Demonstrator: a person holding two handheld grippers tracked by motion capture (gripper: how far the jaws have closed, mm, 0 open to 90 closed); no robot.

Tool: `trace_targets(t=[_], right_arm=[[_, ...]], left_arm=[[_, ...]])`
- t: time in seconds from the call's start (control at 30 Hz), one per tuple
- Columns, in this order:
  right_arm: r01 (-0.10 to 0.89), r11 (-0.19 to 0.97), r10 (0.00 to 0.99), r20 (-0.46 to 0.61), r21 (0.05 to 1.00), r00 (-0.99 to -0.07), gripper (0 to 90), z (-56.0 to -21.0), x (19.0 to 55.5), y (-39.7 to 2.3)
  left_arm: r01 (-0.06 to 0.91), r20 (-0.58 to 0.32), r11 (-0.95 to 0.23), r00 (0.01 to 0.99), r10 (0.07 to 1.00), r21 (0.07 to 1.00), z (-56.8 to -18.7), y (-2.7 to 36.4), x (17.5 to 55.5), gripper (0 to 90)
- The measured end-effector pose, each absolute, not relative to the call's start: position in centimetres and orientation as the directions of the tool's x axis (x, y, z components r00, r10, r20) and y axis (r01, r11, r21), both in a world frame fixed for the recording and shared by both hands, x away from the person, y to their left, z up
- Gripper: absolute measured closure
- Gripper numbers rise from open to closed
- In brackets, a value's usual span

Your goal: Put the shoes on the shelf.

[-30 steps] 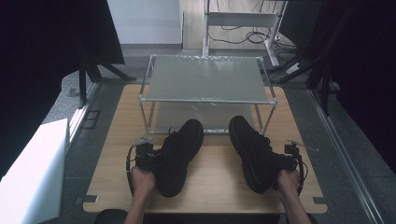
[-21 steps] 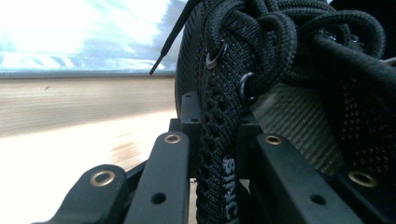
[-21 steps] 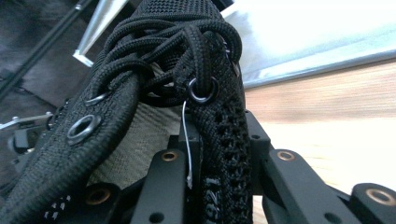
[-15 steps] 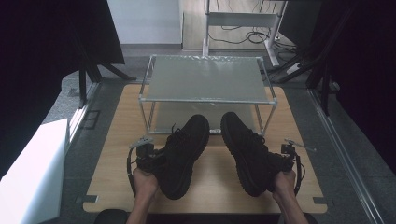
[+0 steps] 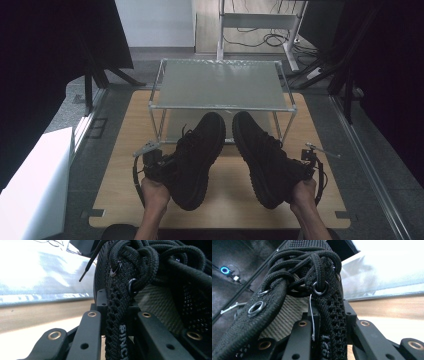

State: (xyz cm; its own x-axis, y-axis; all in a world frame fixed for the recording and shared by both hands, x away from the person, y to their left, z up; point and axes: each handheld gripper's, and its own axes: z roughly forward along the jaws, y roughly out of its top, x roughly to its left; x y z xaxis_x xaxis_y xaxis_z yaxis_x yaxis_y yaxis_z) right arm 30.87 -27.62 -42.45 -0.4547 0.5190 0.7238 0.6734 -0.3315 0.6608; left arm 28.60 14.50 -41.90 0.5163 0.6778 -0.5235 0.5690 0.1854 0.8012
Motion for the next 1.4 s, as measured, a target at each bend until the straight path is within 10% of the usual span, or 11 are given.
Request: trace_targets(t=[1.4], right_arm=[[0.648,-0.458,0.53,0.772,0.609,-0.351,75.8,-35.6,39.4,-24.7]], left_arm=[[0.535,-0.582,0.332,0.41,0.702,0.777,-34.4,14.1,37.3,79.5]])
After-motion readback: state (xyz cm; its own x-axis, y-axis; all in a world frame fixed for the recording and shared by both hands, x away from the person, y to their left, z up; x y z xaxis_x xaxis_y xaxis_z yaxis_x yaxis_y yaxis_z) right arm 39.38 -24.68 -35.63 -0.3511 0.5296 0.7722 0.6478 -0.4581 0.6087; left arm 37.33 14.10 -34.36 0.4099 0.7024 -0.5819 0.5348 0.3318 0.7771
